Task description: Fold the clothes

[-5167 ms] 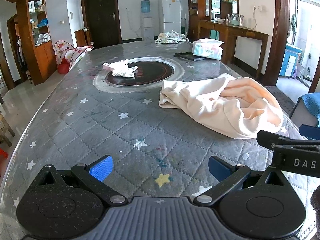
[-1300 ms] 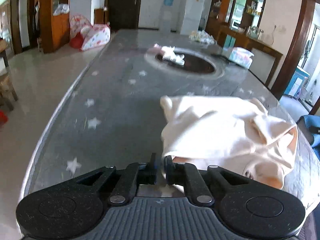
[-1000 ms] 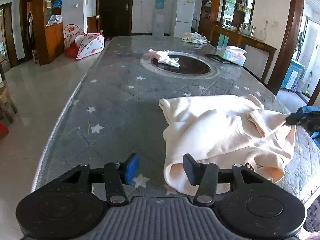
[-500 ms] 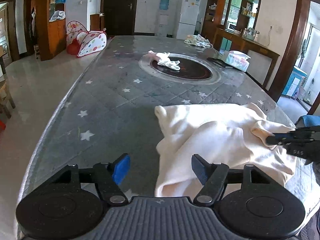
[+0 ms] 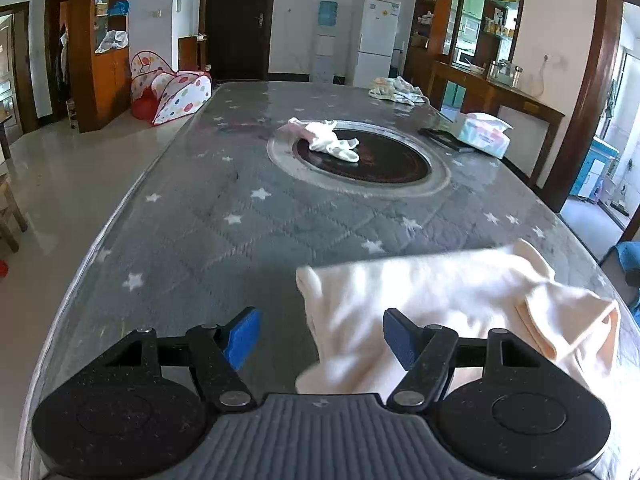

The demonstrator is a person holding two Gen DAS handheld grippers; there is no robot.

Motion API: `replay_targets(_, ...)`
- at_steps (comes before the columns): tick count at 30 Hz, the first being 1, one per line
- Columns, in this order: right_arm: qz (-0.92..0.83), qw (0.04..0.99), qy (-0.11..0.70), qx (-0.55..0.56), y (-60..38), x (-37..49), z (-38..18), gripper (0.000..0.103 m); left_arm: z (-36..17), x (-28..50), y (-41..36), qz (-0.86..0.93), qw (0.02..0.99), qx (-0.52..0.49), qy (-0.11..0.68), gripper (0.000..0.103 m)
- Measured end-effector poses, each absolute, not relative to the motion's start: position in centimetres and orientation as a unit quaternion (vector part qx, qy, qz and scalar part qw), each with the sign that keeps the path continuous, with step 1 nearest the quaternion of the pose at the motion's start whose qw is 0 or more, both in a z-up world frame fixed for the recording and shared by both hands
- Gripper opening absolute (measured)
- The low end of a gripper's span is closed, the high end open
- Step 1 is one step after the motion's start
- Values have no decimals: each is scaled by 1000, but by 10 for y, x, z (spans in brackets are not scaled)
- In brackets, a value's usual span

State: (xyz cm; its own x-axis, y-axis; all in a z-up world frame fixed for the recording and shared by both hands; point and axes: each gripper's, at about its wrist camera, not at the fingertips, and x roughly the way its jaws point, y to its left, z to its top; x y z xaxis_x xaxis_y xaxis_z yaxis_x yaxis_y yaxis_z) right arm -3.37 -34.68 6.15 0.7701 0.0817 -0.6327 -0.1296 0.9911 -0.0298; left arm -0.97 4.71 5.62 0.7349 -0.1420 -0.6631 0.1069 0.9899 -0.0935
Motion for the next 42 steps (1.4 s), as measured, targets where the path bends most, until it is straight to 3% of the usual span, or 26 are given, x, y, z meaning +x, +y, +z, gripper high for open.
replay_targets(6,129,927,353,-5,-319,11,54,20,50,18,47,-70,926,-43,370,71)
replay_targets(10,159,917,366,20,-300,40,48,32,43,29,48,-80,922,-49,377,71)
replay_targets(17,161,902,397,59,-290,91,27,33,31,47,48,-100,914,-58,389,69)
replay_targets(19,160,895,409,75,-291,100,18,33,27,52,48,-106,912,-60,392,55)
replay_targets(20,160,893,413,81,-292,104,14,33,25,54,48,-109,911,-61,394,54)
replay_targets(23,165,889,418,85,-289,108,7,29,23,57,49,-118,909,-68,394,34)
replay_targets(25,167,889,419,85,-289,109,5,11,25,56,50,-124,909,-74,391,20)
replay_targets(32,187,898,385,105,-298,87,28,9,44,38,54,-160,917,-98,352,16)
replay_targets(42,248,906,338,66,-320,0,69,5,81,-52,67,-287,916,-85,266,16)
